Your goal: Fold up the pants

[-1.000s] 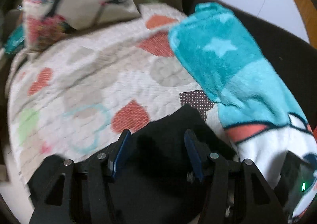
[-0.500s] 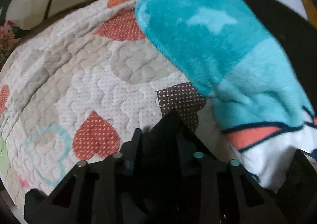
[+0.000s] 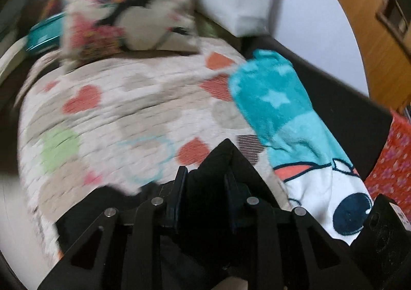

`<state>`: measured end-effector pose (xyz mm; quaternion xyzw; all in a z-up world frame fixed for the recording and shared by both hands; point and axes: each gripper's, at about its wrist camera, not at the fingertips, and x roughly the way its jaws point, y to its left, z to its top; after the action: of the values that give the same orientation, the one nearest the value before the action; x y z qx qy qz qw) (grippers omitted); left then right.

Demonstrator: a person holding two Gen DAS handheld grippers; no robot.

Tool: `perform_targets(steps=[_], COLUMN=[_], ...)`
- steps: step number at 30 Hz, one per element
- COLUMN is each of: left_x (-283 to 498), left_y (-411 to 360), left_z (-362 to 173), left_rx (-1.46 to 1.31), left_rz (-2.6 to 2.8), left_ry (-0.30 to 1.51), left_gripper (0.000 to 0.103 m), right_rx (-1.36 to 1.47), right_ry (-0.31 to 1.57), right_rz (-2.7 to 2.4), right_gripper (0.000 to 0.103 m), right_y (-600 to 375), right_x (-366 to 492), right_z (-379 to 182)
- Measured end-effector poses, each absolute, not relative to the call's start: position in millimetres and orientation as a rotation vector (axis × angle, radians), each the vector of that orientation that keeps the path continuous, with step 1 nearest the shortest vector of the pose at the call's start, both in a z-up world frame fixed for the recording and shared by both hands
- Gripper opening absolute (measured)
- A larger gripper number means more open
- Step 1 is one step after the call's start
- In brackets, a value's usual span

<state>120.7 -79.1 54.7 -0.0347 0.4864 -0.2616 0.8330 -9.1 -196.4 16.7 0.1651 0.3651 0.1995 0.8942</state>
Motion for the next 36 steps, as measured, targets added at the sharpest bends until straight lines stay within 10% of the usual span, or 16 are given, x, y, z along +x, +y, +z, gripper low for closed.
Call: perform_targets(steps=[22,36], left_x=[78.2,66.8], left_y=[120.7,144.1], left_z=[-37.2,-36.5], left_rx=[-0.565,-0.594], left_rz=[-0.246,-0.154], left_ry=[1.091,1.089], left_gripper=[0.021,0.021], right_rx=[-0.223,-0.245], right_ry=[0.851,0.801], right_rz=[0.606,0.688], right_gripper=[0.024,0.070], right_y=[-6.6,13.2], right_x=[-21.2,-62.9], right_z=[-42.8,-40.1])
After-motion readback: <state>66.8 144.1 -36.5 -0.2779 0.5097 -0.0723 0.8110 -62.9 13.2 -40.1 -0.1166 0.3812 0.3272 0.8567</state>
